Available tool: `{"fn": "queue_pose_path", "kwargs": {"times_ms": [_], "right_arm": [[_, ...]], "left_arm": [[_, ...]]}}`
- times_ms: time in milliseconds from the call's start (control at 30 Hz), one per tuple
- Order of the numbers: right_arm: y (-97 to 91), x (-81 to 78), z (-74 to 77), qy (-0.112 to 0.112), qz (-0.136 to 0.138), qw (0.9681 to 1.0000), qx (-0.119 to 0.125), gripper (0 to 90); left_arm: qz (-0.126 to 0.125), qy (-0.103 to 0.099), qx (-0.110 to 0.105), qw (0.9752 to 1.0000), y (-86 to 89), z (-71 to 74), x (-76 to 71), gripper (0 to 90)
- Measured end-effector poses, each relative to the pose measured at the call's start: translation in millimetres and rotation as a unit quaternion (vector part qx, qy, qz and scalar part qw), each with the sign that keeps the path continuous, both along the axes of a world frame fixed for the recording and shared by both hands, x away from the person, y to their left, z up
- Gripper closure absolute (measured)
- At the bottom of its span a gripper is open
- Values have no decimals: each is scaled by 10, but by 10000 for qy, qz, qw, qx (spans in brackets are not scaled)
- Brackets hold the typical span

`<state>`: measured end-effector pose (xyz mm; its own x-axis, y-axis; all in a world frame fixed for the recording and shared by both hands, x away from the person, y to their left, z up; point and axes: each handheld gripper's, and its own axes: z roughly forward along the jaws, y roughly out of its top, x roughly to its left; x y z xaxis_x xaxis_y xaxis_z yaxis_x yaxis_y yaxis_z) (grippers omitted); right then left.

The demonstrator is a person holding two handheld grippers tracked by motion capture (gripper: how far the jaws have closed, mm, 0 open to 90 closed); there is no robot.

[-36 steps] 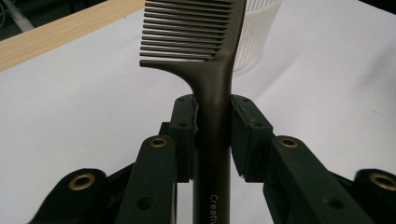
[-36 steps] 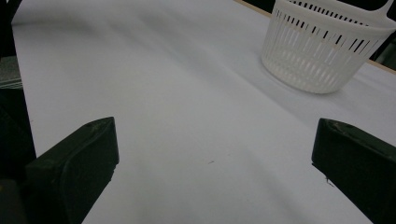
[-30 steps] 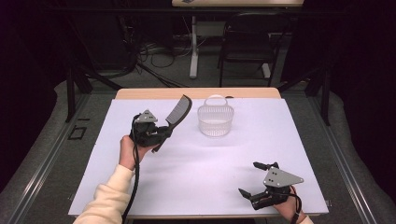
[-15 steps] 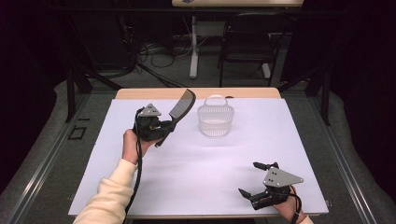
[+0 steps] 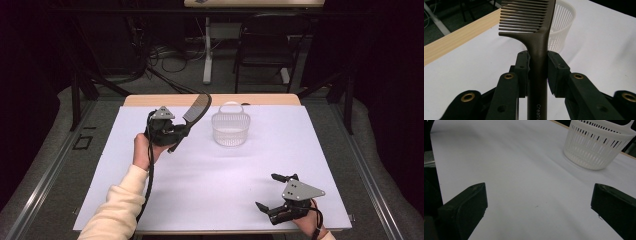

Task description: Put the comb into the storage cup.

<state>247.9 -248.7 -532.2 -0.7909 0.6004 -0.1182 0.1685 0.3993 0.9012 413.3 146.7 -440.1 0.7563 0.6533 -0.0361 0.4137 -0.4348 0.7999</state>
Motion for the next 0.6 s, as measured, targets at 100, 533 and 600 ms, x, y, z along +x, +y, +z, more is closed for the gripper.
{"fn": "queue_pose_path", "kwargs": {"times_ms": [100, 533, 600], "right_arm": [[0, 1, 1, -18, 9, 10000, -8, 0], [3, -1, 0, -2, 3, 10000, 3, 0], [3, -1, 0, -4, 5, 10000, 1, 0]], "left_arm": [[3, -24, -18, 10000, -12, 18, 15, 722], [-66, -98, 29, 9999, -112, 109, 76, 722], [-67, -102, 34, 9999, -127, 120, 85, 722]]}}
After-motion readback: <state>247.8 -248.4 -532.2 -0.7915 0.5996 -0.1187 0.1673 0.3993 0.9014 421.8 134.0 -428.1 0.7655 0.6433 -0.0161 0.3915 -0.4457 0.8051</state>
